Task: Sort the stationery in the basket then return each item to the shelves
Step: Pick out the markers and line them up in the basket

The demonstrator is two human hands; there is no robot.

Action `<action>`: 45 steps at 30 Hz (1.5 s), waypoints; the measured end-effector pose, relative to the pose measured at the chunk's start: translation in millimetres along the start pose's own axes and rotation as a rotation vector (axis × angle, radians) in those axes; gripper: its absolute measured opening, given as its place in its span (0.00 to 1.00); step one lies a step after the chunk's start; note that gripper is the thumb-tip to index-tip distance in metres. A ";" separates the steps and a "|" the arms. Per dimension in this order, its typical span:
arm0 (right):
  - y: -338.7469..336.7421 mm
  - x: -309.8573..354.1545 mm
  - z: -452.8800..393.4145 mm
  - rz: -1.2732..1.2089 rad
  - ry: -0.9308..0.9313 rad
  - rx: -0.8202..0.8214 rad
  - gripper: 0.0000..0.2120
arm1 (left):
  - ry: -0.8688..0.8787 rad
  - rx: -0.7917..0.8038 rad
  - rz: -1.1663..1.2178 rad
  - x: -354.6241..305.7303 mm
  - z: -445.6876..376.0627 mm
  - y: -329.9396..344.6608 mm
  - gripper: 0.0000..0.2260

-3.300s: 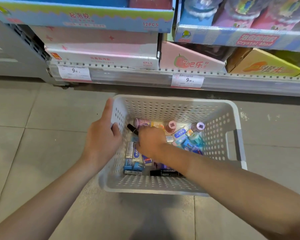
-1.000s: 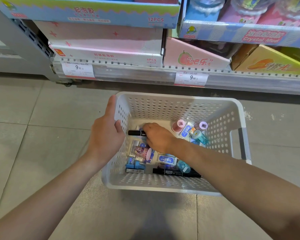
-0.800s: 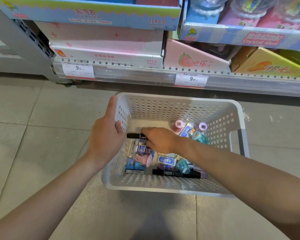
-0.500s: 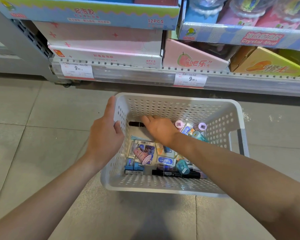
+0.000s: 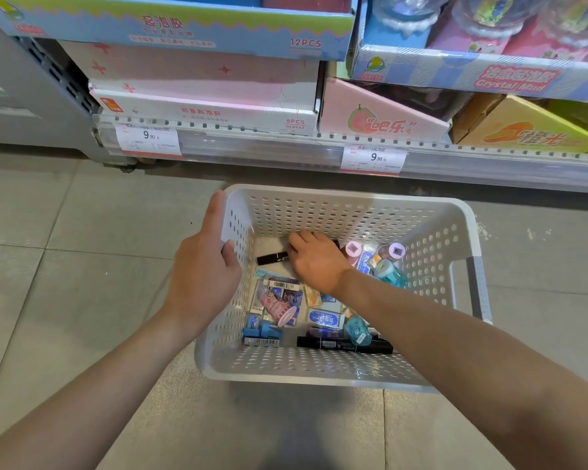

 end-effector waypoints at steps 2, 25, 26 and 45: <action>0.1 -2.0 -1.7 -0.054 0.018 0.004 0.12 | 0.000 -0.001 -0.003 -0.3 0.0 0.2 0.28; -35.2 10.8 60.6 -0.487 -0.253 0.987 0.08 | -0.003 0.015 0.045 -3.5 1.4 -0.5 0.29; -31.7 14.5 63.4 -0.505 -0.241 0.996 0.09 | -0.005 0.015 0.049 -3.3 1.6 0.1 0.29; -70.1 -46.5 51.1 -1.667 0.733 0.461 0.07 | -0.011 0.015 0.048 3.6 0.1 0.4 0.30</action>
Point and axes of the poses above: each hand's wrist, its own z-axis away from the middle knuckle, its own y-axis out of the palm, x = y × z, the point moved 3 cm from there along -z, towards the middle knuckle, and after that the axes turned 9 degrees about z, right-handed, at the moved point
